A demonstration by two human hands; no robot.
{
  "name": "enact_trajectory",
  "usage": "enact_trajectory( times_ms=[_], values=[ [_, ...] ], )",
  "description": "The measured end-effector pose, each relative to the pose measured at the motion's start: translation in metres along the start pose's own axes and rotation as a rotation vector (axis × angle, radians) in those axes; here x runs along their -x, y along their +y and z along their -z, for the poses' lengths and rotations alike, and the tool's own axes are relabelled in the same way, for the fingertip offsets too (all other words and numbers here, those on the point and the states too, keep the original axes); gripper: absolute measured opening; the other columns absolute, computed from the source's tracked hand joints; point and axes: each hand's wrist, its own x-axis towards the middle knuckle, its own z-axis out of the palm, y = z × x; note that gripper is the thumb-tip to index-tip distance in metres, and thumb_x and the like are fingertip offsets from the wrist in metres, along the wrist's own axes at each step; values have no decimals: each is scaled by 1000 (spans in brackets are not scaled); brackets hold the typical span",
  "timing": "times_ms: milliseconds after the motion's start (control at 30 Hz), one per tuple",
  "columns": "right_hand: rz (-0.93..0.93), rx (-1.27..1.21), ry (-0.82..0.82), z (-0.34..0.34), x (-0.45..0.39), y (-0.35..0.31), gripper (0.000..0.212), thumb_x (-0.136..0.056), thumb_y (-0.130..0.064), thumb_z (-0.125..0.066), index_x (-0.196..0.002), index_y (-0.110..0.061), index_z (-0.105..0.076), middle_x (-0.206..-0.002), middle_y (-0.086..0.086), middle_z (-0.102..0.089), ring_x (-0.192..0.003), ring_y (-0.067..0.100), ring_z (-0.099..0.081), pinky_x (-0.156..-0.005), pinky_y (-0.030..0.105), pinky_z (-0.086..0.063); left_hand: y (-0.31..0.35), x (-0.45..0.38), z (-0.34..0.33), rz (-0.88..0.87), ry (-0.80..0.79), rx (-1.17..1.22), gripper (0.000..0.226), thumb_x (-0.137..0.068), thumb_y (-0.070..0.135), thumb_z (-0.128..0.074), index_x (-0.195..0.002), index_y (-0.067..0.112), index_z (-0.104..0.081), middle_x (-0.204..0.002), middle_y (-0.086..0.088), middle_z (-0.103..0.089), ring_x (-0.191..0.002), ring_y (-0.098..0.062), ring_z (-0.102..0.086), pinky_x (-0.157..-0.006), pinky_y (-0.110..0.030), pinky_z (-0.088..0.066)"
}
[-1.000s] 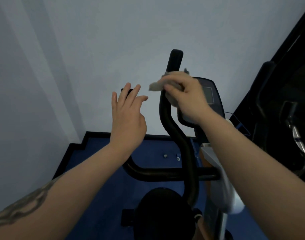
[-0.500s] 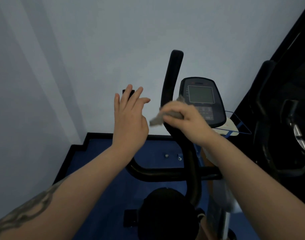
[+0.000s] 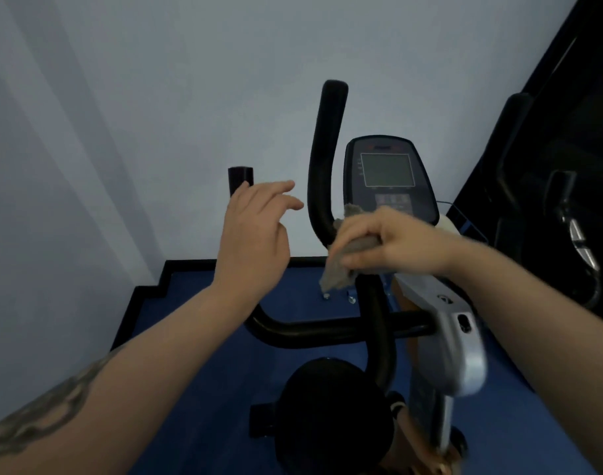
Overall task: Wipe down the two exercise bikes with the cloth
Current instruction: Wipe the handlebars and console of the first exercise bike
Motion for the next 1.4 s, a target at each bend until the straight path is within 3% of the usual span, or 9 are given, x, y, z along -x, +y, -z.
enact_trajectory(
  times_ms=[200,300,400,533,700,833,1067,1267,1400],
  values=[
    [32,51,427,-37,-21,-5,17,-90,-6,-64,-99,-19,-71,-97,-3,-61,-100,18,-58,-94,37,-46,2,-1,3,68,54,117,37,-78,-16,-39,-91,4,-65,-115,-6,-63,-100,-17,-59,-77,-22,-42],
    [61,220,295,-47,34,11,13,-90,-14,-66,-99,-22,-72,-96,-9,-61,-101,16,-56,-100,37,-39,2,1,2,47,47,138,38,-77,-16,-37,-92,6,-65,-115,-4,-61,-94,-14,-58,-75,-22,-44],
    [11,63,181,-33,45,8,15,-89,-11,-67,-101,-17,-74,-99,-5,-65,-98,14,-61,-94,36,-47,3,1,3,18,41,131,36,-78,-15,-38,-90,6,-65,-113,-4,-62,-89,-17,-60,-76,-25,-47],
    [-24,-9,592,-44,9,-5,17,-90,-3,-63,-103,-10,-71,-102,1,-63,-101,18,-58,-96,38,-44,12,5,2,-25,11,147,31,-81,-11,-43,-91,8,-66,-107,-1,-63,-87,-16,-61,-80,-38,-52],
    [-7,-49,346,-56,50,10,16,-93,-10,-61,-101,-21,-68,-98,-7,-65,-99,13,-60,-87,25,-44,16,23,-3,-5,-138,187,31,-89,-7,-49,-96,19,-65,-101,10,-62,-82,-8,-61,-77,-13,-43],
    [-39,-498,721,-23,8,-1,23,-96,-5,-56,-112,-20,-60,-111,-4,-65,-94,7,-64,-71,19,-51,17,23,-3,38,-100,160,31,-88,-9,-50,-91,17,-67,-96,8,-64,-76,-6,-61,-82,7,-25],
    [-336,317,648,-51,4,0,18,-96,-32,-52,-97,-23,-66,-75,-3,-61,-76,21,-59,-55,29,-37,13,23,-3,131,55,223,33,-87,-2,-41,-88,23,-63,-88,10,-61,-83,-1,-59,-73,-11,-41],
    [-381,53,773,-27,-66,-24,33,-102,-36,-42,-112,-8,-57,-100,8,-62,-91,26,-58,-77,36,-47,1,1,3,39,-7,139,35,-82,-14,-45,-93,12,-66,-94,2,-62,-86,-10,-57,-74,-18,-44],
    [-450,151,629,-32,-45,-15,34,-99,-35,-46,-108,-6,-62,-90,12,-65,-83,32,-62,-67,35,-46,-13,-16,7,-8,-12,-4,37,-71,-22,-46,-85,5,-67,-91,-6,-64,-86,-25,-58,-77,-36,-43]
  ],
)
